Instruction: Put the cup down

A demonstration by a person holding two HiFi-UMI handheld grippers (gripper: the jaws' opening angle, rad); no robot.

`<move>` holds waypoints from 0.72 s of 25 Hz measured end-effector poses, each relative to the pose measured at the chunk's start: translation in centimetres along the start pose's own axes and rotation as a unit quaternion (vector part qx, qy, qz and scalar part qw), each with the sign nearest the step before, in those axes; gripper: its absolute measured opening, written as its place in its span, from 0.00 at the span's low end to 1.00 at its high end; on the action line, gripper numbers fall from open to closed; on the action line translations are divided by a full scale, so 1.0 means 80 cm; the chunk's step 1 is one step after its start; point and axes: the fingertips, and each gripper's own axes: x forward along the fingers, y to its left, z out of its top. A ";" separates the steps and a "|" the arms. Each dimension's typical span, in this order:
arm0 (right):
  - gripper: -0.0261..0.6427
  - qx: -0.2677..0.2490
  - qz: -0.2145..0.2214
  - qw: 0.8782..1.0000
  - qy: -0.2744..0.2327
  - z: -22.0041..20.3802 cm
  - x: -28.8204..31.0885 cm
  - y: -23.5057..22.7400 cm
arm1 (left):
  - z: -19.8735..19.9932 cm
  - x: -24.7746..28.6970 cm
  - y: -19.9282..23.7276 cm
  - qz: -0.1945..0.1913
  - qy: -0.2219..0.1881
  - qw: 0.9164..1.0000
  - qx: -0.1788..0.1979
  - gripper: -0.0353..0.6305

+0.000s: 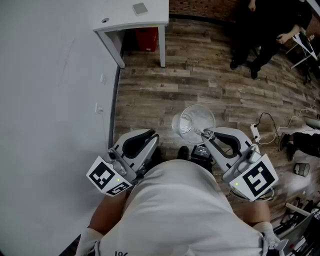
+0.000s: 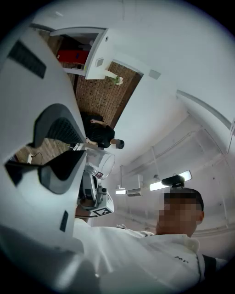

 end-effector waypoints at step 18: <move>0.10 0.010 -0.012 1.000 -0.016 -0.010 -0.021 -0.039 | -0.003 0.032 -0.012 0.004 0.010 1.000 0.006 0.14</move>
